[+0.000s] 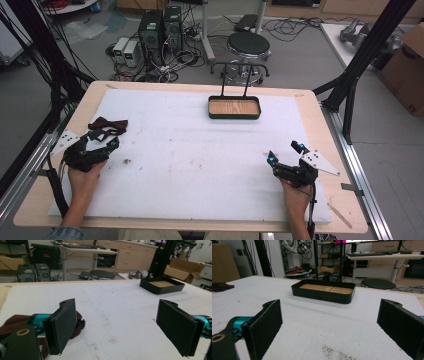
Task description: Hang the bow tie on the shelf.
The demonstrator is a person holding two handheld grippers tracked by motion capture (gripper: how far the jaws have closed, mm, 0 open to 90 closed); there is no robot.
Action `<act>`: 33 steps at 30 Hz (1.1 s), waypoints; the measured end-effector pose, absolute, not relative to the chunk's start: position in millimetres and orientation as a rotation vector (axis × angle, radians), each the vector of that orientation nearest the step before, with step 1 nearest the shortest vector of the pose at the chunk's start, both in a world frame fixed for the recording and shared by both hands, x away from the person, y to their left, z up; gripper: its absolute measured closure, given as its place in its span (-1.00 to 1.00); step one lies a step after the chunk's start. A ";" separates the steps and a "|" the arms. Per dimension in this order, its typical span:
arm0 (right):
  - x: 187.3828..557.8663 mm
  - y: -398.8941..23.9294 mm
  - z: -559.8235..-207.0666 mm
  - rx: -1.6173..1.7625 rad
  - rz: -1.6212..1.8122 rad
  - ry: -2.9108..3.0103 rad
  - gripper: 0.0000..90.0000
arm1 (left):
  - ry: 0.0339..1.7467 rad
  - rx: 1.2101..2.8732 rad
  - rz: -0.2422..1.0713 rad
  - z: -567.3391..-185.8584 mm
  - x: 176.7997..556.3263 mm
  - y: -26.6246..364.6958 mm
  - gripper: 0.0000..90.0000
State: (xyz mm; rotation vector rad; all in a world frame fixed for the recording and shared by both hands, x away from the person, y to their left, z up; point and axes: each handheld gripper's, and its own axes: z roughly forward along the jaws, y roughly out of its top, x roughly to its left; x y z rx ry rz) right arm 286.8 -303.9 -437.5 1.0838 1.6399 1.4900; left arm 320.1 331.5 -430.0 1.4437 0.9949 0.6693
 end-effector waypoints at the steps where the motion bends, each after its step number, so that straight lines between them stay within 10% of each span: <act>1: 286.7 -303.9 -437.5 1.083 1.492 1.640 -0.89 | 1.001 1.436 0.675 -429.0 321.2 335.0 -0.62; 33: 286.7 -303.5 -438.1 1.095 1.481 1.651 -0.89 | 1.085 1.893 0.724 -438.8 419.0 382.5 -0.19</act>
